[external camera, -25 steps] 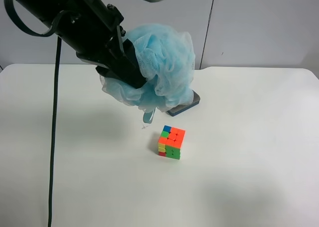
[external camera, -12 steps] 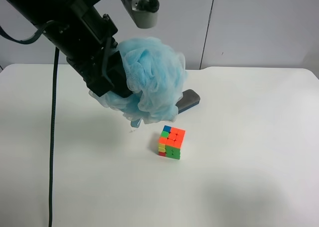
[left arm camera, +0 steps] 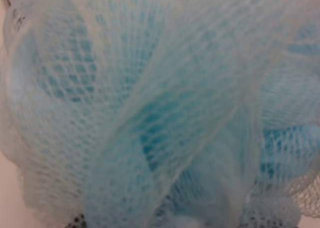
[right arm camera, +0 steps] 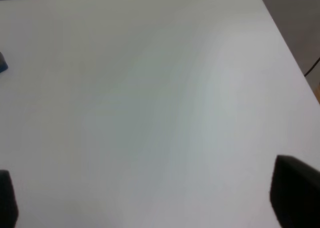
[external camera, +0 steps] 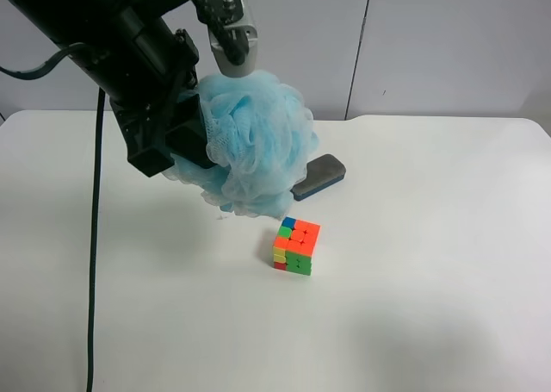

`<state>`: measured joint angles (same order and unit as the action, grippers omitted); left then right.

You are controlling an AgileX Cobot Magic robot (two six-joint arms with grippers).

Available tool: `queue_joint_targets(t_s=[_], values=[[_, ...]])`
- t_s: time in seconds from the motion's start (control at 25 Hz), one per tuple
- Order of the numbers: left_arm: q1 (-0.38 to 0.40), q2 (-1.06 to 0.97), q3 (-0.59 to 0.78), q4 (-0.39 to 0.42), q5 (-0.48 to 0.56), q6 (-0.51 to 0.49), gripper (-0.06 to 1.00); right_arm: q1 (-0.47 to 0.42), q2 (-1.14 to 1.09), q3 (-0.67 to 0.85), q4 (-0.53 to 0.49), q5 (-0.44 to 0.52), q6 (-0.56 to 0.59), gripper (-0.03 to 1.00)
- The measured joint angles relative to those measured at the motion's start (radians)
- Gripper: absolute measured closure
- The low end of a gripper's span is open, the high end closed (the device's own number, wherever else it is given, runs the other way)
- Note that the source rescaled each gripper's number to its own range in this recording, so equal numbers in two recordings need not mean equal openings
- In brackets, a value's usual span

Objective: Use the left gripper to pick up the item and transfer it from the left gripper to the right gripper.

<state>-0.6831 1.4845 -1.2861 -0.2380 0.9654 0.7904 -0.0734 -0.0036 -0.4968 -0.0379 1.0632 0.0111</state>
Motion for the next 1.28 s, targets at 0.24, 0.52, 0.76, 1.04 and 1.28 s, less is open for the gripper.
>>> queue_joint_targets(t_s=[0.24,0.52,0.76,1.04,1.28], values=[[0.0,0.0,0.0,0.0,0.0,0.061,0.92,0.0,0.0,0.0,0.059,0.0,-0.002,-0.03],[0.0,0.0,0.0,0.0,0.0,0.112,0.92,0.0,0.221,-0.079,0.22,0.021,-0.001,-0.03],[0.0,0.0,0.0,-0.001,0.0,0.127,0.92,0.0,0.499,-0.206,0.404,0.014,-0.056,-0.03],[0.0,0.0,0.0,-0.001,-0.003,0.127,0.93,0.0,0.756,-0.245,0.813,-0.021,-0.324,-0.03],[0.0,0.0,0.0,-0.012,-0.019,0.13,0.93,0.0,0.945,-0.245,1.162,0.0,-0.57,-0.03]])
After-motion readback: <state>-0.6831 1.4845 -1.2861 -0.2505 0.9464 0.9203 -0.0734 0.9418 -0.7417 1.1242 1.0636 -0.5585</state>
